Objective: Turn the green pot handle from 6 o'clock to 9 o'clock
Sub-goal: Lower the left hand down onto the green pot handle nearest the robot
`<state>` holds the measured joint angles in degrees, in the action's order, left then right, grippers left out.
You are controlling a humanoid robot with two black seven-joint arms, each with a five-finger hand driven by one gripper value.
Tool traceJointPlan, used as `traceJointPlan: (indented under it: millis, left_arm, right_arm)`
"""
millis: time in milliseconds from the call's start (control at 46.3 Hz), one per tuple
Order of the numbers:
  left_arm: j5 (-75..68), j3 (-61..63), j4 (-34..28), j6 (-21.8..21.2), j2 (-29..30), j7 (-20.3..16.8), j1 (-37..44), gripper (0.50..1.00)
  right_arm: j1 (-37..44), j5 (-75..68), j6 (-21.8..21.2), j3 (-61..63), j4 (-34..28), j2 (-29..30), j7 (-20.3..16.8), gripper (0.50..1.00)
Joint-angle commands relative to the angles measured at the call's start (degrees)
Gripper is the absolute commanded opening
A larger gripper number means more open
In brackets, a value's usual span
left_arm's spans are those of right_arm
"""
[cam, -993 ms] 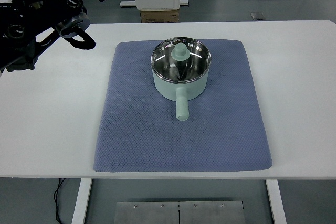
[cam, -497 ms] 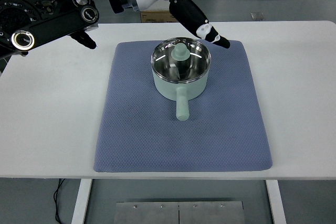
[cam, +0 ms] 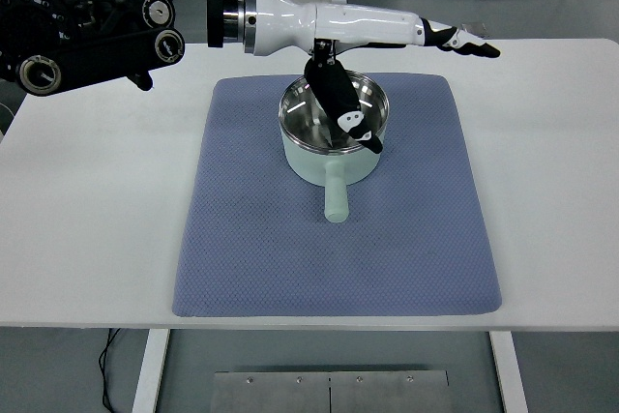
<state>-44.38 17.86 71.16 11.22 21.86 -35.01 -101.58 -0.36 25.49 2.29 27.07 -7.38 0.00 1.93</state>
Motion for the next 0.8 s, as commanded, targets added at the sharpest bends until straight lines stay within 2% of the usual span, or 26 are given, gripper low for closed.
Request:
traceJointPlan:
  millis: [0, 777]
  left_arm:
    - [-0.1, 3.9, 0.6, -0.1, -1.4, 0.0, -1.7, 1.000]
    - [-12.0, 16.6, 2.2, 0.2, -8.4, 0.0, -5.7, 1.000]
  right_arm:
    - [0.0, 0.1, 0.0, 0.0, 0.0, 0.0, 0.0, 1.000]
    - [0.0, 0.0, 0.0, 0.0, 0.0, 0.0, 0.0, 1.000]
